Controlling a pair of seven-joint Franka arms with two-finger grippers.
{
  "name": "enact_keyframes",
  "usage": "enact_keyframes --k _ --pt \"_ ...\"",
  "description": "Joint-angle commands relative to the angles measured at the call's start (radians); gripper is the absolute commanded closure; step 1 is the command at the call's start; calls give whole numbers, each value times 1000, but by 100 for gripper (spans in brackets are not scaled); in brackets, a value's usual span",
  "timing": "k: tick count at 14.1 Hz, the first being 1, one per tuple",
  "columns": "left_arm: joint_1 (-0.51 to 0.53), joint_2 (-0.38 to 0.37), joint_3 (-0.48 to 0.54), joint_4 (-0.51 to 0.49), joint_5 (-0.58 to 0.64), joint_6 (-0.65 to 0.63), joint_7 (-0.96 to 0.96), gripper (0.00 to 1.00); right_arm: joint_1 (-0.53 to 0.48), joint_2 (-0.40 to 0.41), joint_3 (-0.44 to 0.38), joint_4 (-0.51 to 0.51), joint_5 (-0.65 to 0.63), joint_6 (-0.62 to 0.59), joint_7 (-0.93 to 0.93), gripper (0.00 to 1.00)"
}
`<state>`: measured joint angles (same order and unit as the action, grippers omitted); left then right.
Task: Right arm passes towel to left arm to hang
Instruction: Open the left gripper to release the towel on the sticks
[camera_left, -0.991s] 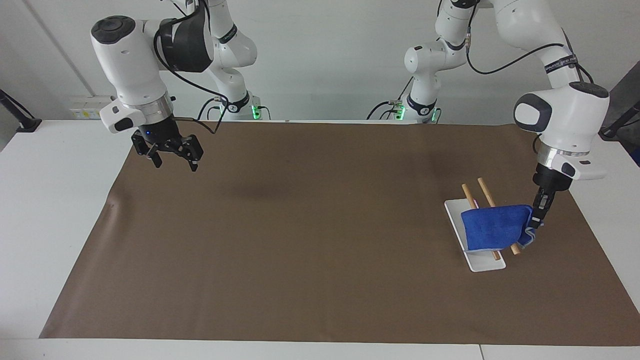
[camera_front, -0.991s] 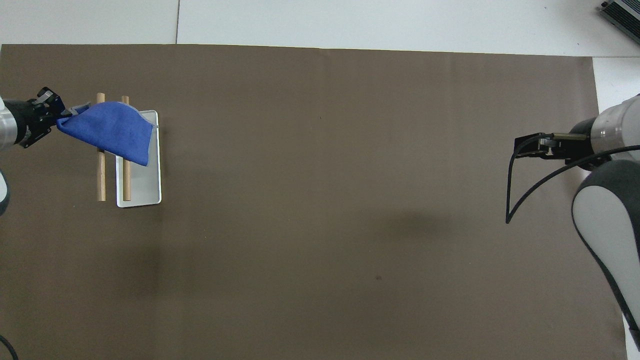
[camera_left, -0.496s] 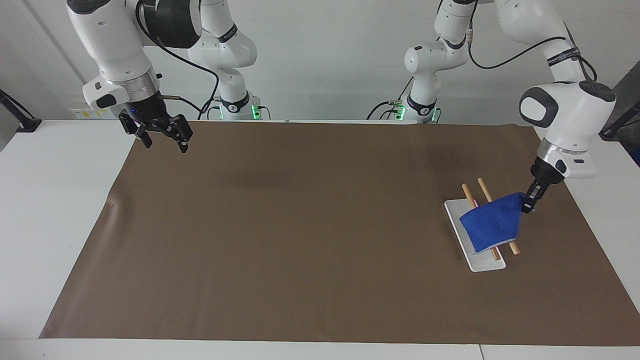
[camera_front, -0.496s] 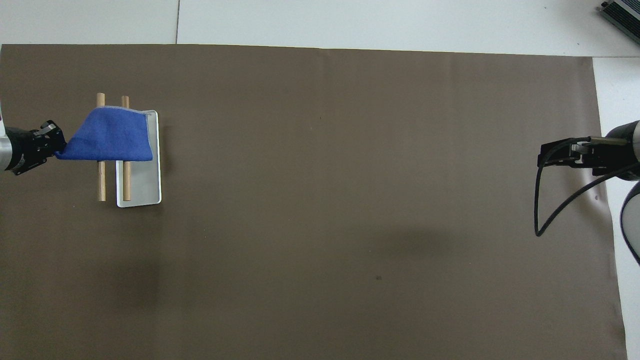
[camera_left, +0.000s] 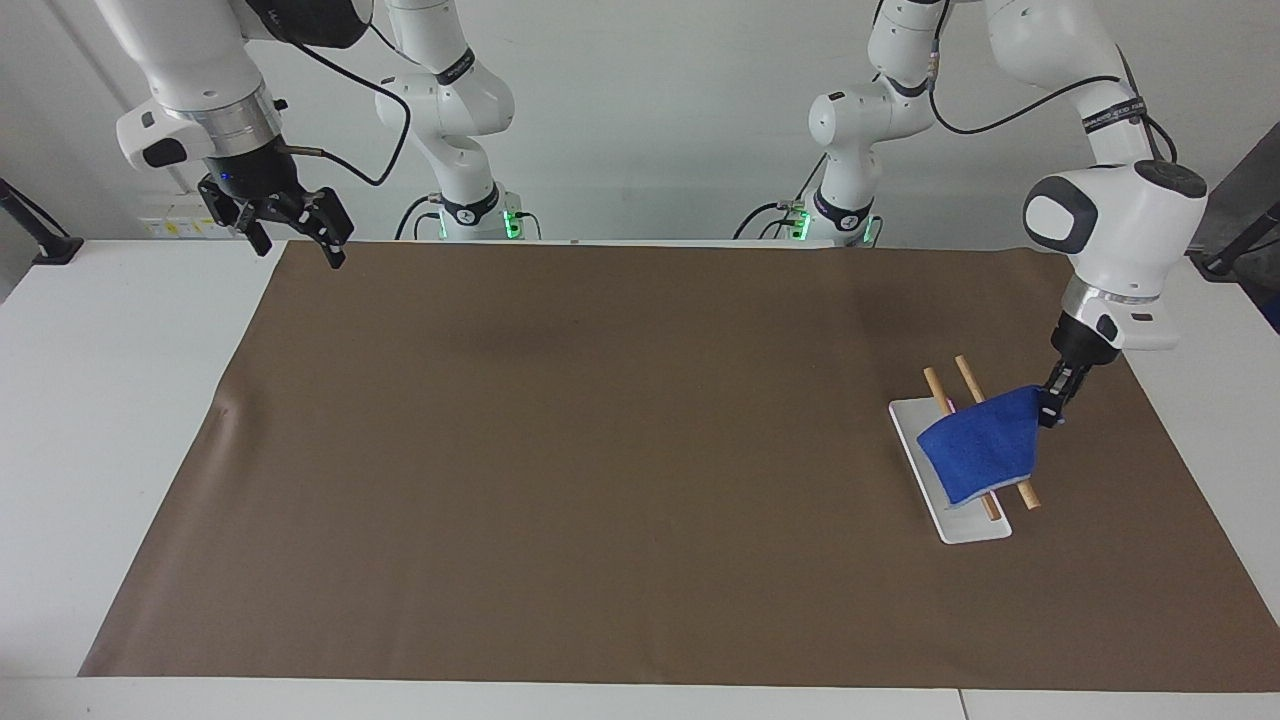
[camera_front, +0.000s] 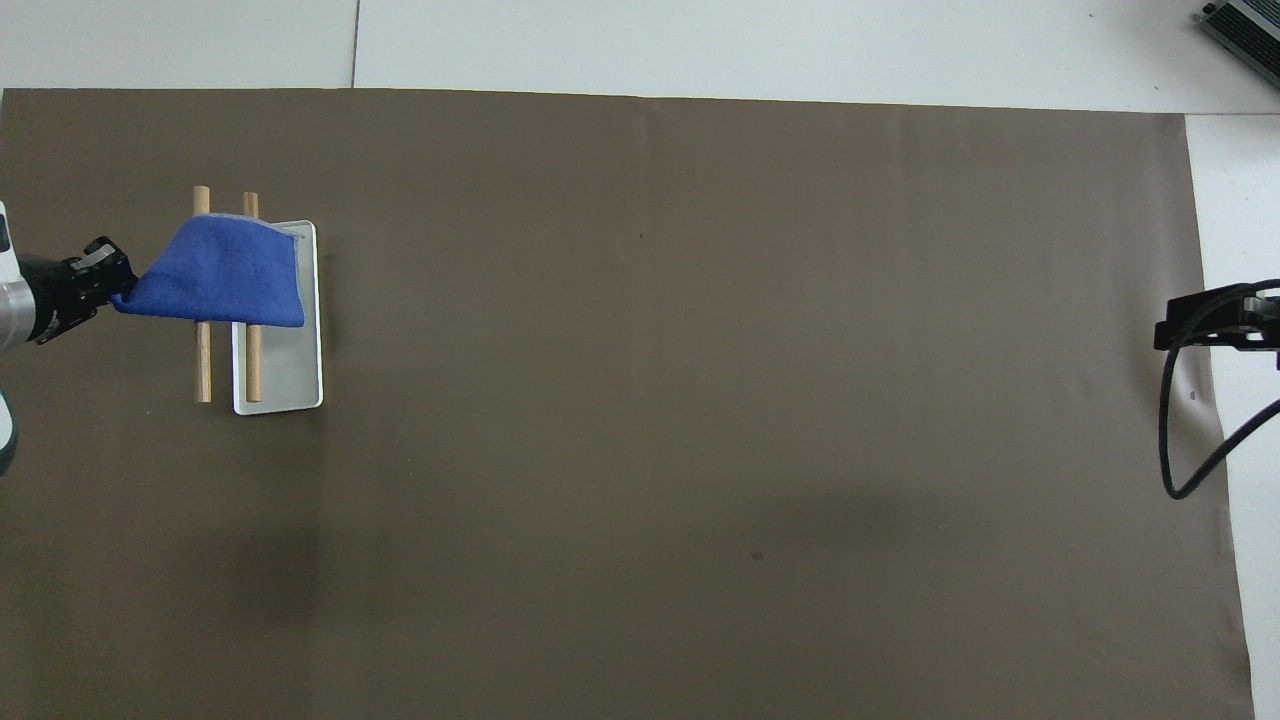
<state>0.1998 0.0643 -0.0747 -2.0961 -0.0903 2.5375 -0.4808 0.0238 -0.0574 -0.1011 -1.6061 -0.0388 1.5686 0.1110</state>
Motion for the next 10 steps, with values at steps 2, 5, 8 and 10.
enact_keyframes --k 2,5,8,10 --pt "-10 -6 4 -47 -13 46 60 100 70 4 -94 6 -6 -10 -22 0" --pt "-11 -20 3 -85 -13 43 65 100 24 -1 -43 -1 14 -13 -17 0" --pt "-11 -20 4 -78 -13 40 62 37 28 -21 -38 -32 17 -10 -8 0" --pt "-11 -15 6 -68 -13 41 62 19 28 -27 -38 -46 17 -13 -5 0"
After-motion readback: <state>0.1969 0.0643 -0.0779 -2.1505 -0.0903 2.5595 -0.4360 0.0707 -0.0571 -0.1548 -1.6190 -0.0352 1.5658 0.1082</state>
